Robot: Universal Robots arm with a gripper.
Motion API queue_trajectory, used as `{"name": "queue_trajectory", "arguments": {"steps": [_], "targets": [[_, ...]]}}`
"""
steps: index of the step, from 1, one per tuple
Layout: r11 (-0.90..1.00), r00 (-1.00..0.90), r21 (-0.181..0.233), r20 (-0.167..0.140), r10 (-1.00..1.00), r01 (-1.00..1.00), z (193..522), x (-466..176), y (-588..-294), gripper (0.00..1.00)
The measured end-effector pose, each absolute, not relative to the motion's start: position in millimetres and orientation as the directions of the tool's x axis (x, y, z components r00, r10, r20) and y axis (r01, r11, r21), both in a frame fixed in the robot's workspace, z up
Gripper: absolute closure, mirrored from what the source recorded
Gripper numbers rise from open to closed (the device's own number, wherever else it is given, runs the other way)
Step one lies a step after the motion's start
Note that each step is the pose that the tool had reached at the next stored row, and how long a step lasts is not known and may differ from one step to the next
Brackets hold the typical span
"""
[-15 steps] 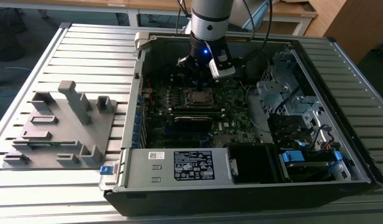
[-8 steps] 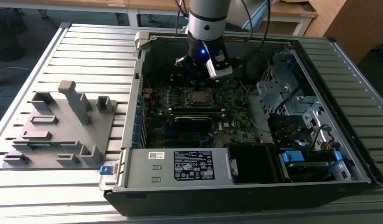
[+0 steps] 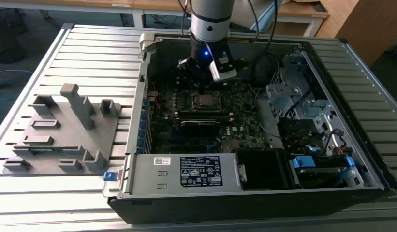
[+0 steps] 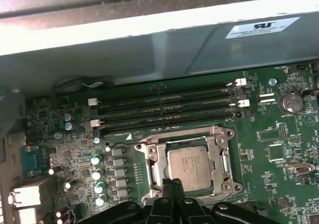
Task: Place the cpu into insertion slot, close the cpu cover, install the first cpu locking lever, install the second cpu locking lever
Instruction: 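Install the first cpu locking lever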
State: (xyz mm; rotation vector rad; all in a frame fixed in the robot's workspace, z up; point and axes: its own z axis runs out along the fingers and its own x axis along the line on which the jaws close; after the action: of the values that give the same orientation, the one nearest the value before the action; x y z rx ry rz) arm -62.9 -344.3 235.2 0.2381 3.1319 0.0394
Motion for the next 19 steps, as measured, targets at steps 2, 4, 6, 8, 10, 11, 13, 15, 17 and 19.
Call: {"name": "queue_trajectory", "arguments": {"steps": [2, 4, 6, 8, 10, 11, 13, 15, 17, 19], "targets": [[0.988, -0.989, 0.025, 0.001, 0.151, 0.151, 235, -63, -344, 0.9], [0.988, -0.989, 0.025, 0.002, 0.151, 0.151, 237, -63, -344, 0.9], [0.988, -0.988, 0.026, 0.002, 0.151, 0.151, 239, -63, -344, 0.9], [0.988, -0.988, 0.026, 0.002, 0.151, 0.151, 242, -63, -344, 0.9], [0.988, -0.989, 0.026, 0.002, 0.151, 0.151, 246, -63, -344, 0.9], [0.988, -0.989, 0.026, 0.002, 0.151, 0.151, 248, -63, -344, 0.9], [0.988, -0.988, 0.026, 0.002, 0.151, 0.151, 250, -63, -344, 0.9], [0.988, -0.989, 0.027, 0.002, 0.151, 0.151, 251, -63, -344, 0.9], [0.988, -0.989, 0.027, 0.002, 0.151, 0.151, 251, -63, -344, 0.9], [0.988, -0.989, 0.026, 0.002, 0.151, 0.151, 251, -64, -344, 0.9]]}}
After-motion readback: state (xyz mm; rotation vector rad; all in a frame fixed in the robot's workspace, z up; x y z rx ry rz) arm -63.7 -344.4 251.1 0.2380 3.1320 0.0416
